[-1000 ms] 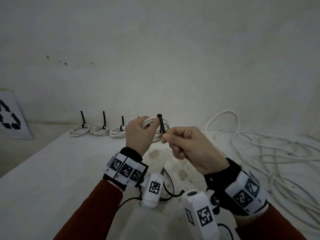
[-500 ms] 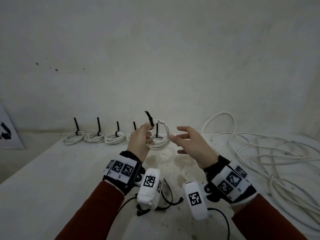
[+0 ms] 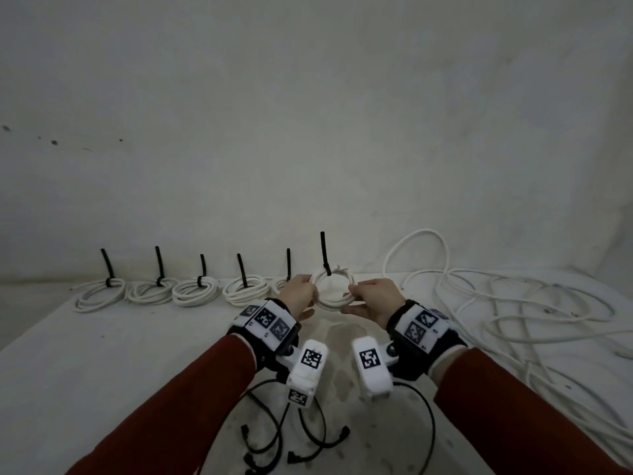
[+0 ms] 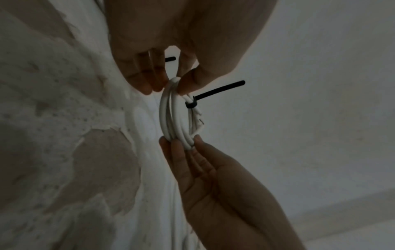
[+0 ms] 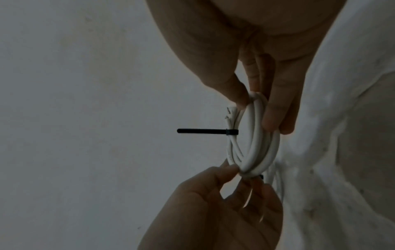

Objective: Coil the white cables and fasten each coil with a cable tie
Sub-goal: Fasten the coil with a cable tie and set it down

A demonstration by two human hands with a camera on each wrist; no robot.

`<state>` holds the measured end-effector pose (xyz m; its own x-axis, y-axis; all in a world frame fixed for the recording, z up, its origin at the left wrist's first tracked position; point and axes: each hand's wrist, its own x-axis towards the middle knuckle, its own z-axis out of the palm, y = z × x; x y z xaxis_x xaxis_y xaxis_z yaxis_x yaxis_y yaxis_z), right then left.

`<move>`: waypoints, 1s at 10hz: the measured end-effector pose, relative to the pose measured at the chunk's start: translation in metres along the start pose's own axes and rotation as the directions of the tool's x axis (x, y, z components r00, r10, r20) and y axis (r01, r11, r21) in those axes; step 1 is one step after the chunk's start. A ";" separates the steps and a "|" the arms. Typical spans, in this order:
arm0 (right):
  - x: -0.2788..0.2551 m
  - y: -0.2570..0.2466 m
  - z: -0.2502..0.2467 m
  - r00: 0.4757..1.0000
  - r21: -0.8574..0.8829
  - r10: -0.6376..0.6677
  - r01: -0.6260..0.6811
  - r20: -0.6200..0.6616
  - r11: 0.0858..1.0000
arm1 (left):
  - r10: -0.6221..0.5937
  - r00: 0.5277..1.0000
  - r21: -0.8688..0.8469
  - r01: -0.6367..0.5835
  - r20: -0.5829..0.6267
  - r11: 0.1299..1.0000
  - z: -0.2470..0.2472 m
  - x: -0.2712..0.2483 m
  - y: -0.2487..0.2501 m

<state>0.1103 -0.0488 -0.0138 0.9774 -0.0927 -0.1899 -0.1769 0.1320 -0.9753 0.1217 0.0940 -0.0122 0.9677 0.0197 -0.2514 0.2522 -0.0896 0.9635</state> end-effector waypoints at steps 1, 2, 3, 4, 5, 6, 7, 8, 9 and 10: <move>0.023 0.007 -0.001 0.996 -0.038 0.030 -0.033 -0.084 0.999 | 0.011 1.000 0.119 -0.008 -0.018 0.993 0.006 0.020 -0.010; 0.026 0.009 0.001 0.995 -0.502 0.027 -0.074 -0.100 0.862 | 0.072 0.995 0.297 -0.050 -0.063 0.953 0.008 0.042 -0.019; 0.032 0.011 0.003 0.999 -0.599 0.015 -0.043 -0.053 0.800 | 0.111 0.990 0.524 -0.050 -0.085 0.850 0.008 0.047 -0.017; 0.067 0.022 0.003 0.972 -0.090 0.166 -0.182 -0.164 0.979 | 0.118 0.989 0.690 -0.027 -0.085 0.723 0.008 0.049 -0.013; 0.067 0.024 0.005 0.989 -0.290 0.135 -0.147 -0.062 0.946 | 0.106 0.991 0.773 -0.007 -0.077 0.634 0.010 0.051 -0.012; 0.058 0.018 0.003 0.989 -0.396 0.150 -0.146 -0.022 0.907 | 0.115 0.992 0.794 -0.024 -0.058 0.607 0.014 0.052 -0.012; 0.058 0.015 -0.002 0.993 -0.484 0.121 -0.111 -0.011 0.868 | 0.137 0.990 0.769 -0.063 -0.033 0.636 0.014 0.050 -0.009; 0.042 0.000 -0.012 1.000 -0.630 0.013 -0.022 -0.019 0.776 | 0.196 0.980 0.778 -0.090 -0.044 0.622 0.012 0.040 -0.002; 0.026 -0.015 -0.040 0.995 -0.886 -0.100 0.057 0.012 0.460 | 0.292 0.956 0.797 -0.174 -0.004 0.578 0.013 0.024 0.007; 0.015 -0.020 -0.070 0.995 -0.988 -0.101 0.005 -0.011 0.156 | 0.405 0.913 0.740 -0.306 0.050 0.599 0.021 0.012 0.011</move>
<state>0.1206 -0.1223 -0.0056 0.9890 -0.1168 -0.0912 -0.1372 -0.9546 -0.2646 0.1358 0.0722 -0.0068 0.9855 -0.0677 0.1556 -0.1474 -0.7966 0.5863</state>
